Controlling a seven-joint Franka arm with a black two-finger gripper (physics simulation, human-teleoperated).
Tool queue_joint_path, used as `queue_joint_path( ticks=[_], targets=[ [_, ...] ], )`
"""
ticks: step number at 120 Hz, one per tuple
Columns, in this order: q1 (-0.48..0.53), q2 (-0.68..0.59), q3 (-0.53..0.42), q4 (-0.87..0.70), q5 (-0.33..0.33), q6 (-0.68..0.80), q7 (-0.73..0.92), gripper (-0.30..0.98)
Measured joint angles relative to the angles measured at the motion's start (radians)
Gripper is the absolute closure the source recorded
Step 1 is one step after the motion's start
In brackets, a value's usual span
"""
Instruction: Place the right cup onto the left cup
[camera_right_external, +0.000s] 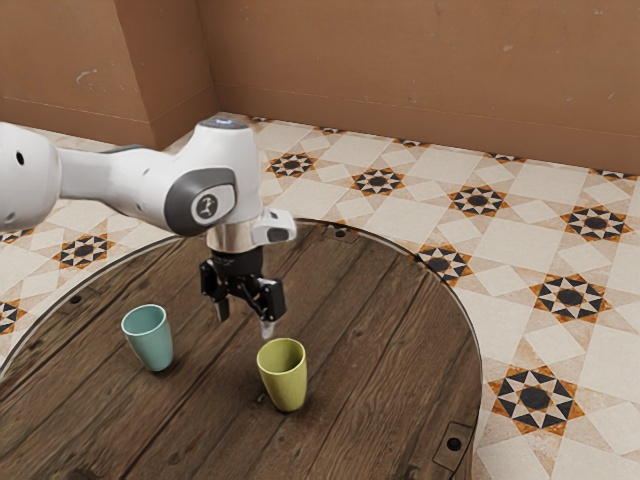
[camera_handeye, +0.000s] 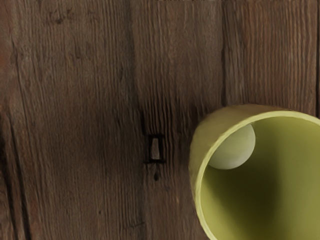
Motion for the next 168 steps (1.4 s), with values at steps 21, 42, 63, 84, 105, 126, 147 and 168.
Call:
queue_joint_path(
  ticks=[21,42,63,84,105,126,147,168],
  targets=[
    [0.017,0.027,0.0,-0.006,-0.011,0.033,-0.022,0.03],
    [-0.006,0.027,-0.004,-0.043,-0.014,0.064,-0.038,0.03],
    [-0.014,0.06,-0.005,-0.039,-0.016,0.085,-0.05,0.03],
    [-0.028,0.103,-0.006,-0.024,-0.024,0.104,-0.058,0.03],
    [-0.032,0.121,-0.006,-0.024,-0.028,0.125,-0.064,0.11],
    [-0.032,0.123,-0.006,-0.024,-0.03,0.136,-0.069,0.32],
    [-0.031,0.123,-0.005,-0.025,-0.031,0.14,-0.073,0.56],
    [-0.032,0.123,-0.006,-0.025,-0.03,0.142,-0.076,0.7]
  ],
)
